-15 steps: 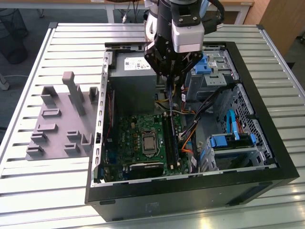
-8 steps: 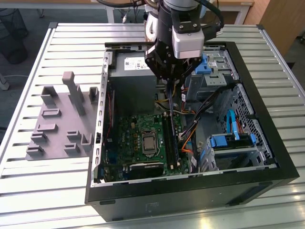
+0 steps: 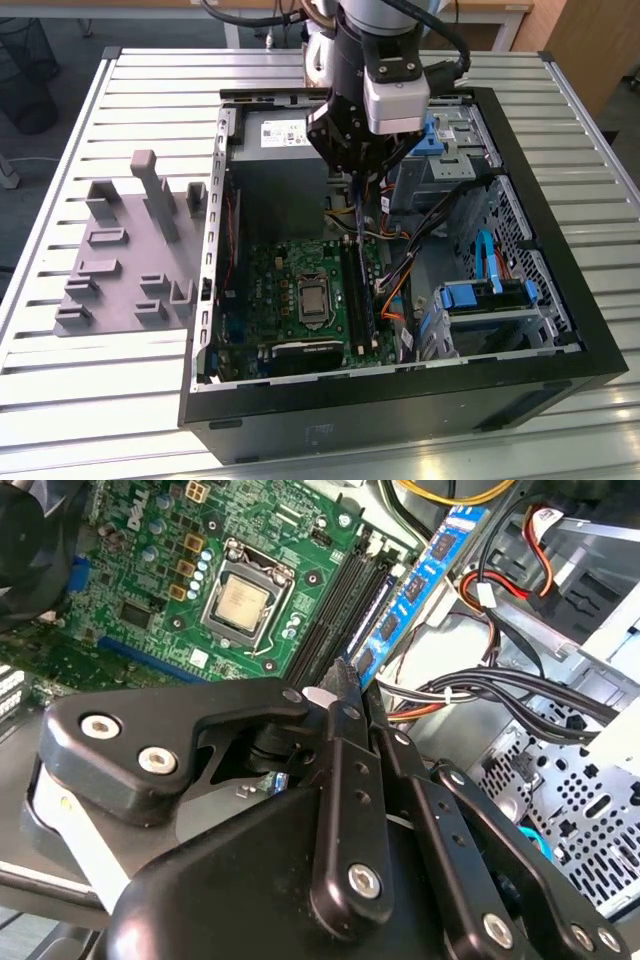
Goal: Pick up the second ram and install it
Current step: 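Insert the second ram into the second slot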
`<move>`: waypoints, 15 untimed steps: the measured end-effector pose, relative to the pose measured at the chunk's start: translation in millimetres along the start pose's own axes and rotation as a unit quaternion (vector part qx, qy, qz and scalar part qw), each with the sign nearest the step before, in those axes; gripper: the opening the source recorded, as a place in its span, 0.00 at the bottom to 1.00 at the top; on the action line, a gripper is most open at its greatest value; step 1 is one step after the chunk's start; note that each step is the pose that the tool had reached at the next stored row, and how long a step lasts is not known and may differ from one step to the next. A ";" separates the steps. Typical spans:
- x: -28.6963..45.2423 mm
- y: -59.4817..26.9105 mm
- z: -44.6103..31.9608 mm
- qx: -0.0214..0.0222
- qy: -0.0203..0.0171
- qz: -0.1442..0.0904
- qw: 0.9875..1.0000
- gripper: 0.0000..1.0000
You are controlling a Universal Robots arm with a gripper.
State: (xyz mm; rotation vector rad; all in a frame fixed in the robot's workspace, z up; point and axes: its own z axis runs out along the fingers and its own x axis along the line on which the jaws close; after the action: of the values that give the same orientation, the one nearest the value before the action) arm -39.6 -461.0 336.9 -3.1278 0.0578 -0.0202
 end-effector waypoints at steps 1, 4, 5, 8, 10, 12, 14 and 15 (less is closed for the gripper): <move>0.1 0.0 1.5 0.000 0.000 0.000 1.000 0.14; 0.1 0.1 5.9 0.000 0.000 0.000 1.000 0.14; 0.2 0.1 7.2 0.000 0.000 0.000 1.000 0.14; 1.1 0.2 10.4 0.000 0.000 0.000 1.000 0.14; 2.0 0.2 12.5 0.000 0.000 0.000 1.000 0.14; 2.8 0.2 14.6 0.000 0.000 0.000 1.000 0.14; 3.0 0.2 16.2 0.000 0.000 0.000 1.000 0.14; 3.0 0.2 16.2 0.000 0.000 0.000 1.000 0.14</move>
State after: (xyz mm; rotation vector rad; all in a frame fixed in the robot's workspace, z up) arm -36.4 -461.1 320.8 -3.1281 0.0579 -0.0201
